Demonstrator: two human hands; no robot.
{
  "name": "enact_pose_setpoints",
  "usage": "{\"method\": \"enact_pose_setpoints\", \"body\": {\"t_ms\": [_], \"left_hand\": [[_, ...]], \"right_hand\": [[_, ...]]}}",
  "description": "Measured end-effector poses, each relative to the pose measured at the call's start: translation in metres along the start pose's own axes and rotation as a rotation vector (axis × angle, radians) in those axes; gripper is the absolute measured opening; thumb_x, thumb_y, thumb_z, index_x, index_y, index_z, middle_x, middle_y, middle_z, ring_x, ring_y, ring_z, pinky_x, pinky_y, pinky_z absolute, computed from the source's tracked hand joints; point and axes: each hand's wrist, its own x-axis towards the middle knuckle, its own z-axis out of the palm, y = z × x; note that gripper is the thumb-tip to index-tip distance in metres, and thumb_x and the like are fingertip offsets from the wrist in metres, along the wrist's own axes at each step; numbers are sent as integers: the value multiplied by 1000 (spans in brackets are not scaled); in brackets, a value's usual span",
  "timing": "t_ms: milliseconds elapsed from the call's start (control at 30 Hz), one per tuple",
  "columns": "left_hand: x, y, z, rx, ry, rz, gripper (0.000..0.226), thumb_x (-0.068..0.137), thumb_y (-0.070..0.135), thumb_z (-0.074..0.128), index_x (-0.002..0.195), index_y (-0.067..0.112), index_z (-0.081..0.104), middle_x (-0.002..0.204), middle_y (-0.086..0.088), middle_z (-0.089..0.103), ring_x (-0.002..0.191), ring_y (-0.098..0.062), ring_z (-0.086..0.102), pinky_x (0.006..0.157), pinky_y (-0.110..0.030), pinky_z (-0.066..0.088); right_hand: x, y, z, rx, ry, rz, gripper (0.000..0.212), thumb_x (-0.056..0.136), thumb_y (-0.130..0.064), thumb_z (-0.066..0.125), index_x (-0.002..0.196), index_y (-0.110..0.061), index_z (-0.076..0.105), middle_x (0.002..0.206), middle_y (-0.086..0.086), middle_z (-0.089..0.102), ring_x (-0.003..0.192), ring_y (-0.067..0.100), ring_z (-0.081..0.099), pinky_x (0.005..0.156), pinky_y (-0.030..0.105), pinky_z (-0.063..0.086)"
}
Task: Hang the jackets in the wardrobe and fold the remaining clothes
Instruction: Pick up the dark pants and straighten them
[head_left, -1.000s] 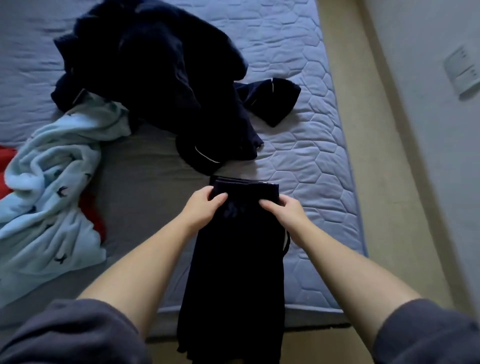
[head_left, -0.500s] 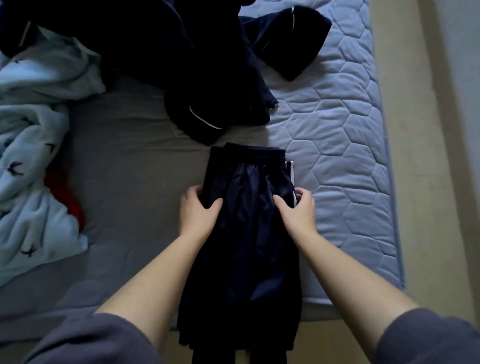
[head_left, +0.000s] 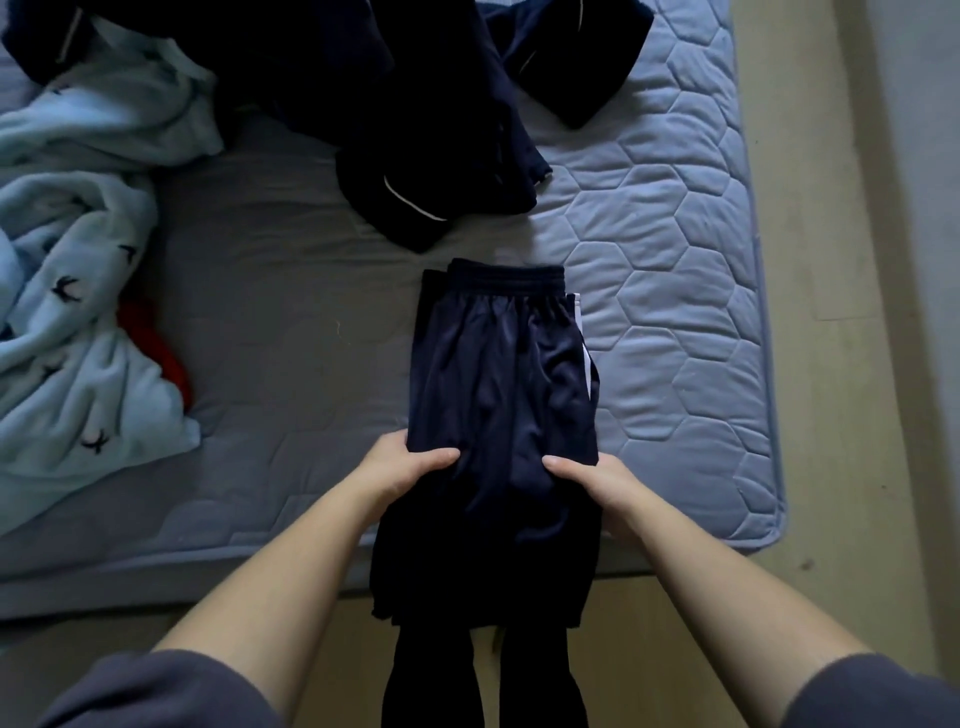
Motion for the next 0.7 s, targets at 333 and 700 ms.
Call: {"method": "enact_pose_setpoints", "body": {"t_ms": [333, 700], "left_hand": [[-103, 64, -8, -35, 57, 327, 100, 71, 14, 83, 148, 33, 22, 130, 6, 55, 115, -6, 57, 96, -24, 45], [-174, 189, -32, 1035, 384, 806, 30, 79, 26, 71, 108, 20, 66, 104, -6, 50, 98, -29, 53, 78, -35, 42]], "right_hand": [[-95, -53, -9, 53, 34, -360, 84, 78, -1, 74, 148, -14, 29, 137, -1, 51, 124, 17, 53, 108, 36, 40], [-188, -179, -14, -990, 339, -817, 34, 73, -11, 71, 107, -16, 69, 103, 8, 64, 101, 23, 58, 73, 17, 31]]}}
